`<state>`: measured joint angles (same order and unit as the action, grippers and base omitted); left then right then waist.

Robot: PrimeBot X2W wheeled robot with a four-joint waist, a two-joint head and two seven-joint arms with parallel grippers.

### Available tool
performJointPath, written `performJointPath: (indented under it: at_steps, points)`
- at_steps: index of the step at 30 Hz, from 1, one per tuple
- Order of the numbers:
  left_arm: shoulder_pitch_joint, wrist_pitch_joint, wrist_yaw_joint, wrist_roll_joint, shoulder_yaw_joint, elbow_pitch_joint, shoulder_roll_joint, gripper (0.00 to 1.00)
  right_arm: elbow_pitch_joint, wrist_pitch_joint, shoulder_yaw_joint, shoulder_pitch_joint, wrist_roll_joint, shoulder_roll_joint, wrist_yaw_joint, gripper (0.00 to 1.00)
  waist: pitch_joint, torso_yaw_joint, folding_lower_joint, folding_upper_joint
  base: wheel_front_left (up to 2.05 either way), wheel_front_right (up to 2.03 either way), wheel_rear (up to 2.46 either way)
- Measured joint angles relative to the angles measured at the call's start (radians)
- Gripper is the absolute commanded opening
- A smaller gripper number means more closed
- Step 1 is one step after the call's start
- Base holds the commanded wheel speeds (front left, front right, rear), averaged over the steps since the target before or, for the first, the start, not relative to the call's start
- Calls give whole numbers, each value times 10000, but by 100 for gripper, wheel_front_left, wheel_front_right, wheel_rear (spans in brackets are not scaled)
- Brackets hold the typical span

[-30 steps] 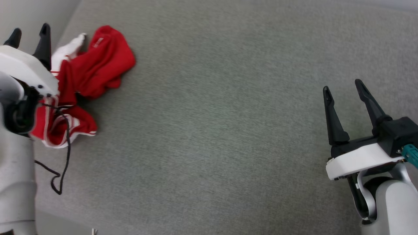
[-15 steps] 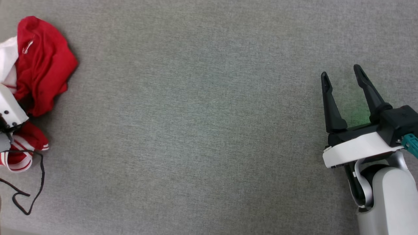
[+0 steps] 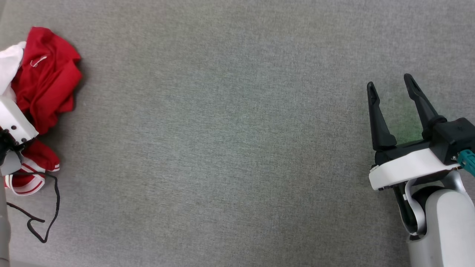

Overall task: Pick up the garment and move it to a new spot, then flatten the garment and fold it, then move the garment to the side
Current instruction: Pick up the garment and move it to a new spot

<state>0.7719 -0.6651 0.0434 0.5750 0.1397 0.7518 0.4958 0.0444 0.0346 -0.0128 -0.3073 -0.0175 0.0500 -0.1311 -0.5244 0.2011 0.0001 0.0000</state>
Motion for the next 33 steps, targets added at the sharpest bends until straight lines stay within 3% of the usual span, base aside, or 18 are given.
performJointPath:
  at_steps: [9, 17, 24, 33]
  points:
    - [497, 2966, -362, -1149, -372, -807, 261, 0, -148, 25, 186, 430, 186, 0, 0, 100, 965, 225, -1, 0, 0, 0, 0]
    - [1154, 5104, -150, -1879, -922, -1158, 339, 0, -420, 253, 286, 815, 583, 2, 0, 100, 2127, 237, -1, 0, 0, 0, 0]
    - [1418, 5718, 161, -2103, -1486, -1440, 8, 0, -527, 360, 188, 1139, 932, 0, 0, 100, 3048, -288, -2, 0, 0, 0, 0]
    - [1414, 5762, 516, -2169, -2748, -2046, -1363, 0, -581, 336, 282, 1753, 1011, 6, 0, 100, 3818, -1560, -2, 0, 0, 0, 0]
